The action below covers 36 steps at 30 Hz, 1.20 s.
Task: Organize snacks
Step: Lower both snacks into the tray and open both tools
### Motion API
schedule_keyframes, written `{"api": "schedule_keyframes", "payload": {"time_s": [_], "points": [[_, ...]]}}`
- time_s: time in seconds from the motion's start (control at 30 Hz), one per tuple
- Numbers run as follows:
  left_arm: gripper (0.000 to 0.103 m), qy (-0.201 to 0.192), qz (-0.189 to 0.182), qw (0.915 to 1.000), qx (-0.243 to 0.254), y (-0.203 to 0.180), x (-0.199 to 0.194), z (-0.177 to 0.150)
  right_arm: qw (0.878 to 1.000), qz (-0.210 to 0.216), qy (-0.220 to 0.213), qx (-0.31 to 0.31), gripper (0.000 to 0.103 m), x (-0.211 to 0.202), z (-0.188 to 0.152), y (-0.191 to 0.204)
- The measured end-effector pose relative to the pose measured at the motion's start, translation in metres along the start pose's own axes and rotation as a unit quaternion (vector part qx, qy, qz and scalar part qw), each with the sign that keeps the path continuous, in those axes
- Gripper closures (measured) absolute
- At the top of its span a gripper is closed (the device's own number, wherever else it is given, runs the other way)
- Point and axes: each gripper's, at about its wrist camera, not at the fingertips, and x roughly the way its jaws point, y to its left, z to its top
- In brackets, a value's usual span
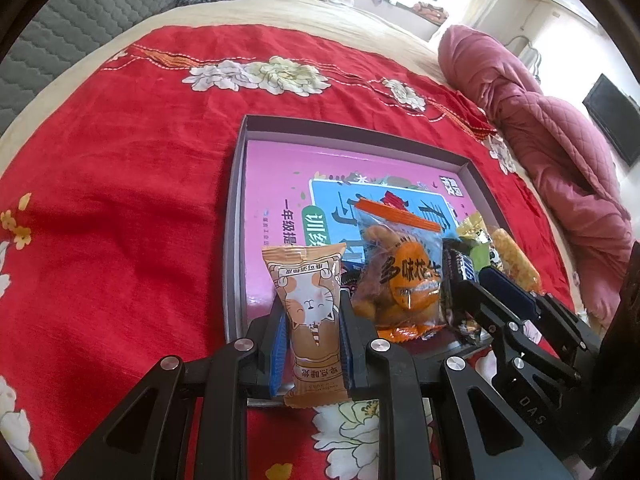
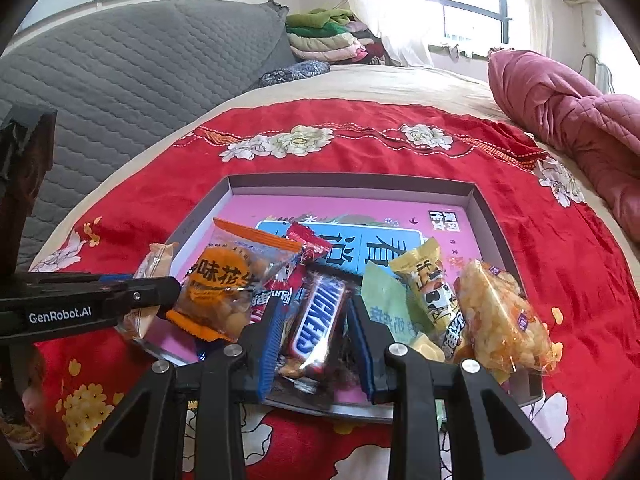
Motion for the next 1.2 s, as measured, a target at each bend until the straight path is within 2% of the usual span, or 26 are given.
{"api": "schedule_keyframes", "payload": {"time_s": [0.57, 0.63, 0.83, 0.93, 1.17, 1.2], "points": [[0.078, 0.003, -0.008, 0.9999, 0.006, -0.003, 0.0, -0.001, 1.0, 0.0, -0.001, 0.006, 0.07, -0.006, 0.0, -0.004], [0.073, 0.002, -0.009, 0.9999, 0.005, -0.003, -0.001, -0.001, 1.0, 0.001, 0.001, 0.007, 0.07, -0.006, 0.0, -0.004], [0.069, 0.0, -0.014, 0.9999, 0.004, -0.003, -0.002, -0.001, 1.0, 0.002, 0.001, 0.011, 0.07, -0.007, 0.0, -0.006], [0.059, -0.003, -0.013, 0.9999, 0.005, -0.003, -0.003, 0.0, 1.0, 0.003, 0.001, 0.014, 0.07, -0.008, 0.0, -0.006], [0.059, -0.003, -0.015, 0.9999, 0.006, -0.004, -0.006, -0.001, 1.0, 0.003, -0.001, 0.019, 0.07, -0.01, 0.001, -0.007], [0.055, -0.003, -0.016, 0.9998, 0.007, -0.004, -0.007, -0.001, 1.0, 0.003, -0.002, 0.02, 0.07, -0.011, 0.001, -0.008]]}}
